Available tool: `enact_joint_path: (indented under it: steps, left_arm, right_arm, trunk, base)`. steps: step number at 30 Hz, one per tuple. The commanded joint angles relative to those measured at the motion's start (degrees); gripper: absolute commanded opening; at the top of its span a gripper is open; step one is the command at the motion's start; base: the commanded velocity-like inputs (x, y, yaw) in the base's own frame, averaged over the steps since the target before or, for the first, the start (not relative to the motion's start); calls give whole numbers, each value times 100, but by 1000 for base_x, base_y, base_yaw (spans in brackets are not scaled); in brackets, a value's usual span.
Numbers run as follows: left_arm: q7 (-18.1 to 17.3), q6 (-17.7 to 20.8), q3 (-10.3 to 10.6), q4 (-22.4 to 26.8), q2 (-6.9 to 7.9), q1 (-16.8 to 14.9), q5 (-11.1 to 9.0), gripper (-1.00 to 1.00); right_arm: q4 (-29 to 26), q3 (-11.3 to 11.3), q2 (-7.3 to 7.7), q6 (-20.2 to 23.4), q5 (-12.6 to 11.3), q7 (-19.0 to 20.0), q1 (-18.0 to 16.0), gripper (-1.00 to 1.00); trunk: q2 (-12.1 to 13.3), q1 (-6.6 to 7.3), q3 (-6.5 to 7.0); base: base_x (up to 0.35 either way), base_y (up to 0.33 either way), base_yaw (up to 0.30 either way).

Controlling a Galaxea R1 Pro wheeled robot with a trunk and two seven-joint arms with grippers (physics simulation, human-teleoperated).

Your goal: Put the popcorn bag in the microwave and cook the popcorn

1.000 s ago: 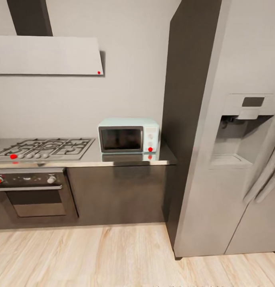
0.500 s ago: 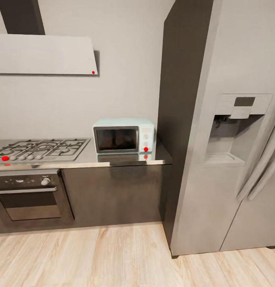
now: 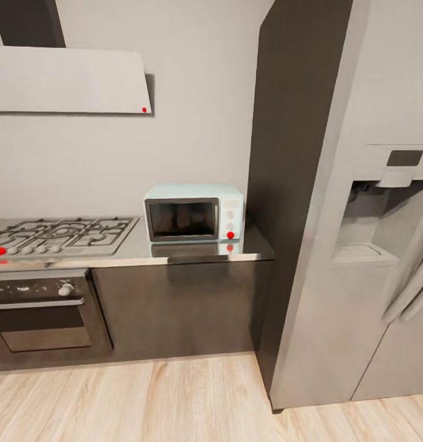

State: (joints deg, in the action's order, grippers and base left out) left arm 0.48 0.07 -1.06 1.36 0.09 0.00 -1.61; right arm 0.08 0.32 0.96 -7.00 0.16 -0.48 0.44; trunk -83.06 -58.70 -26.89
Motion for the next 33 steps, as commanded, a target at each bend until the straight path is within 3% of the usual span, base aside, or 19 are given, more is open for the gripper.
enact_joint_path:
  steps: [1,15,25,33]
  left_arm:
    - [5,1,-8,4,0,0,-18,100]
    - [13,1,-8,5,-11,0,-24,100]
    - [14,1,-8,4,-18,0,-24,100]
    - [11,0,-8,5,-18,0,-22,100]
  right_arm:
    - [1,3,0,-20,2,-5,0,100]
    - [1,3,0,-20,2,-5,0,100]
    - [1,3,0,-22,2,-6,0,100]
    - [1,3,0,-20,2,-5,0,100]
  trunk:
    - [-2,-3,-4]
    - [-2,-3,-4]
    - [-2,-3,-4]
    - [-2,-3,-4]
  base:
    - [304,108,0]
    - [305,108,9]
    - [305,21,240]
    - [287,0,43]
